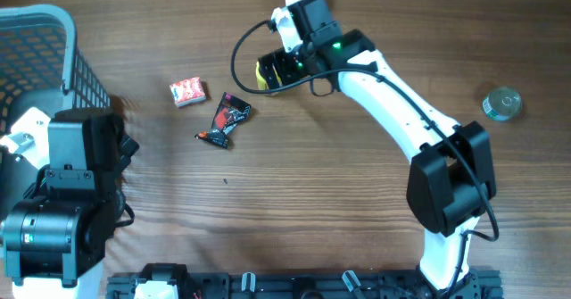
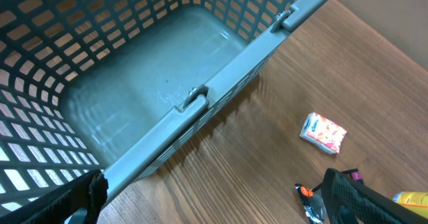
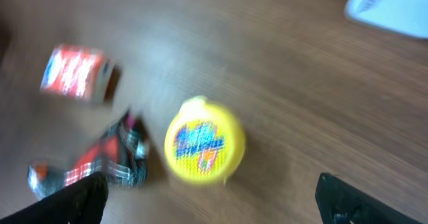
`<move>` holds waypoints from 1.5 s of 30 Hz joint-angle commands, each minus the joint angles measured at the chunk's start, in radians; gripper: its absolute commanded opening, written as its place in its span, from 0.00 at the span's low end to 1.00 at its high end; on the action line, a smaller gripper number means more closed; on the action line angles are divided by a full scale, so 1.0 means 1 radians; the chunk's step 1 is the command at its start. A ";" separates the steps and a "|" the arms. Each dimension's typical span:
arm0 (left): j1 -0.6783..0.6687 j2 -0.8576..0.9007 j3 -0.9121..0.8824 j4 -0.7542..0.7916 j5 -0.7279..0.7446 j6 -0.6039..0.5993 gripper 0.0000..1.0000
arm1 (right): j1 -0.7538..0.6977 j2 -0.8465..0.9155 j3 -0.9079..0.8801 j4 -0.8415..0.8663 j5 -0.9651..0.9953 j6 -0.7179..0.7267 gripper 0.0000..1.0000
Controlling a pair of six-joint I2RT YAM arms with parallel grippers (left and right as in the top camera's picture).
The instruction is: Scan the item barcode
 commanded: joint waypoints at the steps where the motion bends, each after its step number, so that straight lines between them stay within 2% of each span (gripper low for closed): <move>1: 0.006 -0.008 0.007 0.003 0.009 0.015 1.00 | 0.046 0.000 0.024 0.045 0.224 0.349 1.00; 2: 0.006 -0.008 0.007 0.003 0.009 0.015 1.00 | 0.058 0.000 0.024 0.065 0.239 0.402 1.00; 4: 0.006 -0.008 0.007 0.003 0.013 0.015 1.00 | 0.074 0.002 0.024 0.106 0.248 0.418 1.00; 7: 0.006 -0.008 0.007 0.003 0.019 0.015 1.00 | 0.080 0.035 0.024 0.188 0.119 0.215 1.00; 12: 0.006 -0.008 0.007 0.002 0.019 0.015 1.00 | 0.047 0.111 0.024 0.117 0.116 -0.100 1.00; 17: 0.006 -0.008 0.007 0.002 0.019 0.015 1.00 | 0.042 0.159 0.024 0.118 0.038 -0.290 1.00; 27: 0.006 -0.006 0.007 0.003 0.019 0.016 1.00 | 0.069 0.262 0.024 0.153 -0.029 -0.301 0.99; 30: 0.006 -0.004 0.007 0.003 0.019 0.015 1.00 | 0.069 0.269 0.024 0.146 -0.028 -0.309 0.91; 36: 0.006 -0.003 0.007 0.003 0.019 0.016 1.00 | 0.069 0.269 0.024 0.160 -0.020 -0.303 0.63; 41: 0.006 -0.003 0.007 0.002 0.019 0.016 1.00 | 0.066 0.269 0.024 0.160 0.040 -0.309 0.51; 45: 0.006 -0.003 0.007 -0.002 0.019 0.016 1.00 | 0.064 0.269 0.024 0.145 0.040 -0.393 0.47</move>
